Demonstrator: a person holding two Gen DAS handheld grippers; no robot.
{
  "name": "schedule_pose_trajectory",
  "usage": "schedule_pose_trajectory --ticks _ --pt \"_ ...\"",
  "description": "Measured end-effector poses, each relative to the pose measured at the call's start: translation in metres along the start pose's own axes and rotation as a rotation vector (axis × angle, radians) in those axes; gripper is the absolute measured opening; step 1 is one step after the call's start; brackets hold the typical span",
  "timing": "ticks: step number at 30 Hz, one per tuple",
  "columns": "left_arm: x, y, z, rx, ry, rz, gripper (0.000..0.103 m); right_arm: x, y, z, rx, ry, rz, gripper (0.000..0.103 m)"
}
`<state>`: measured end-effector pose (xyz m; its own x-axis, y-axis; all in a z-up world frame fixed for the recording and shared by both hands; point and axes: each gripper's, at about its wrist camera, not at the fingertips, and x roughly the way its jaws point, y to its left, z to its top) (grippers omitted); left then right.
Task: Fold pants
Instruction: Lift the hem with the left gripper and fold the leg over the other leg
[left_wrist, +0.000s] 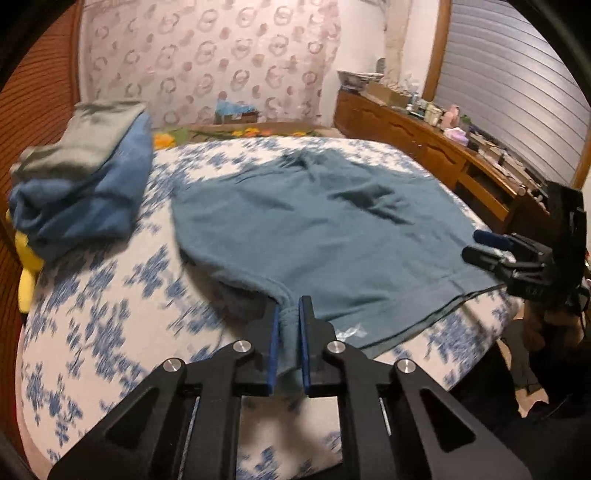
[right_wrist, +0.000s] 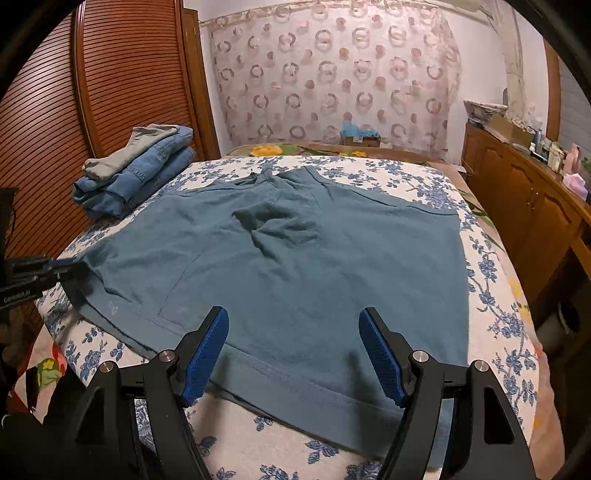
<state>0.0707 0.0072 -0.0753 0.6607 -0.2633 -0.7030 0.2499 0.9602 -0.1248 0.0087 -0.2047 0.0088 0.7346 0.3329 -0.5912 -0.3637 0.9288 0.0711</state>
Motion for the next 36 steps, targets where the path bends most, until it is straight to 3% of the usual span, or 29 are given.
schedule_pose_trajectory --ticks 23,36 --pt "0.038 -0.123 0.084 0.232 -0.024 -0.181 0.010 -0.018 -0.016 -0.011 0.075 -0.045 -0.061 0.075" --pt "0.040 -0.186 0.108 0.301 -0.035 -0.276 0.010 -0.027 -0.016 -0.022 0.106 -0.059 -0.092 0.075"
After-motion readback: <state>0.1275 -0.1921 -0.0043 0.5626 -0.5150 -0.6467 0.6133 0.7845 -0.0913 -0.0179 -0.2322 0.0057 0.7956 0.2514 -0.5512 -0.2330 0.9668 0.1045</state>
